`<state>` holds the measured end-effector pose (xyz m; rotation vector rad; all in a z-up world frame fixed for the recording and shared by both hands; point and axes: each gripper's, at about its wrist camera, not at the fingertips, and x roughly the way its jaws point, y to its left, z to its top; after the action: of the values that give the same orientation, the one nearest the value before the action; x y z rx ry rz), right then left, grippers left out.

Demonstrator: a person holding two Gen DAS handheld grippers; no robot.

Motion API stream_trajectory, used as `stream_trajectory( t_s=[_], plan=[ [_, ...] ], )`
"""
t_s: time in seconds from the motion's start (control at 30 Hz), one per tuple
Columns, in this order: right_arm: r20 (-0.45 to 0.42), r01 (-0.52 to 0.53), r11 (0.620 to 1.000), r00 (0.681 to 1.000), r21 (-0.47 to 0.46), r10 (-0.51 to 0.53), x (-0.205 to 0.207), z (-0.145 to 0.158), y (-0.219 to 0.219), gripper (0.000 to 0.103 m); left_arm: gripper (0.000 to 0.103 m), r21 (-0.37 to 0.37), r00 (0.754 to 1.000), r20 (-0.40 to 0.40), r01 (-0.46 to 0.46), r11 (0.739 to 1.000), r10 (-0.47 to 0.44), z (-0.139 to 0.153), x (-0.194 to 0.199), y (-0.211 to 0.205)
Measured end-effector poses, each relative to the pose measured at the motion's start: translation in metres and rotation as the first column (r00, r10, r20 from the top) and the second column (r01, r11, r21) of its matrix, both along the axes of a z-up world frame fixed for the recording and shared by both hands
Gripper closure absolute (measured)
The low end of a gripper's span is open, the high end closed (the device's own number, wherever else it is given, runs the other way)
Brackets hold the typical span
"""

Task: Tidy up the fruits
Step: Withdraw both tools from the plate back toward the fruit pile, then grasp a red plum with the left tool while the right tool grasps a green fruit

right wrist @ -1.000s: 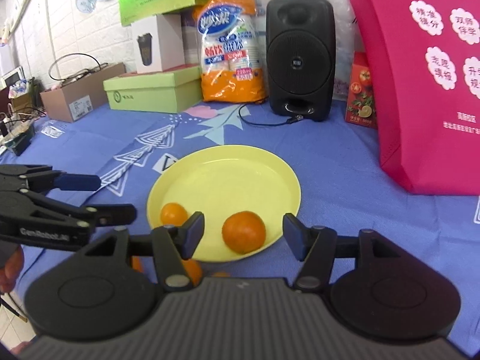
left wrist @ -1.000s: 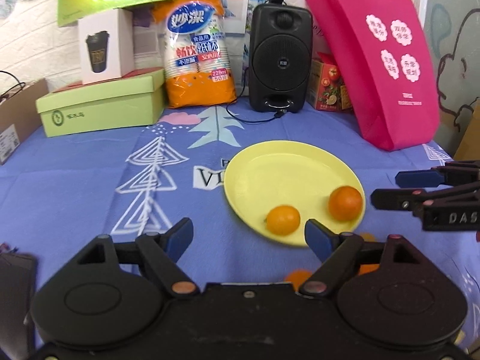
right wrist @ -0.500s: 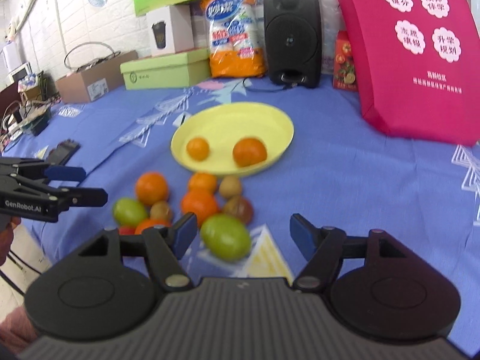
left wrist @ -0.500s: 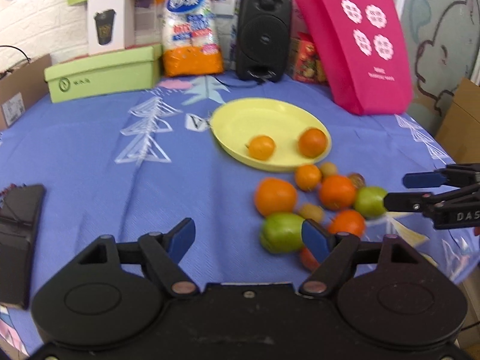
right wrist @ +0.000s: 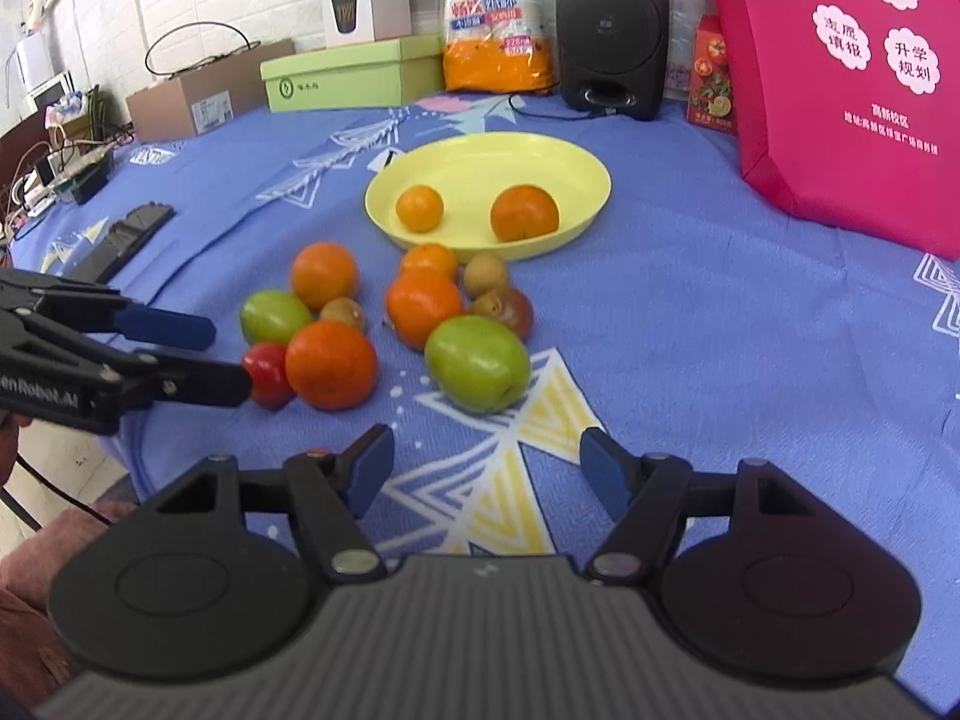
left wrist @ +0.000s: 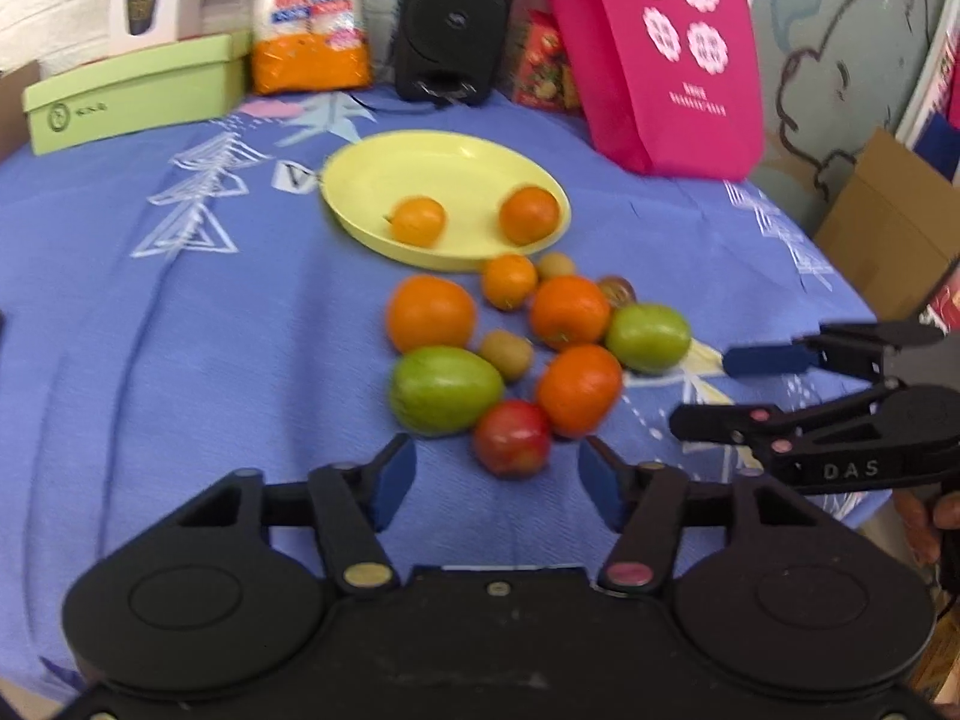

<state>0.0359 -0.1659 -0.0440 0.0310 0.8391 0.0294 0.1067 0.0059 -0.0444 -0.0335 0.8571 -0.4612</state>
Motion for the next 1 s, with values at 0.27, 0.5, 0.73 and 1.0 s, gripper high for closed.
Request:
stream_trajectory(
  t_s=[0.27, 0.5, 0.73, 1.0],
  plan=[
    [0.007, -0.050, 0.993, 0.999, -0.105, 0.051, 0.017, -0.007, 0.006, 0.035, 0.051, 0.030, 1.000, -0.008, 0.025, 0.999, -0.025, -0.011, 0.000, -0.017],
    [0.008, -0.078, 0.992, 0.997, -0.095, 0.079, 0.035, -0.012, 0.006, 0.035, 0.051, 0.031, 1.000, -0.009, 0.024, 0.999, -0.024, -0.012, 0.006, -0.017],
    [0.007, -0.103, 0.993, 0.995, -0.057, 0.104, 0.044, -0.014, 0.007, 0.051, 0.060, 0.033, 1.000, -0.010, 0.024, 0.999, -0.024, -0.011, 0.007, -0.017],
    [0.015, -0.106, 0.993, 0.994, -0.057, 0.107, 0.040, -0.012, 0.009, 0.060, 0.073, -0.034, 0.999, -0.041, -0.009, 0.999, 0.007, -0.010, 0.012, -0.004]
  ],
)
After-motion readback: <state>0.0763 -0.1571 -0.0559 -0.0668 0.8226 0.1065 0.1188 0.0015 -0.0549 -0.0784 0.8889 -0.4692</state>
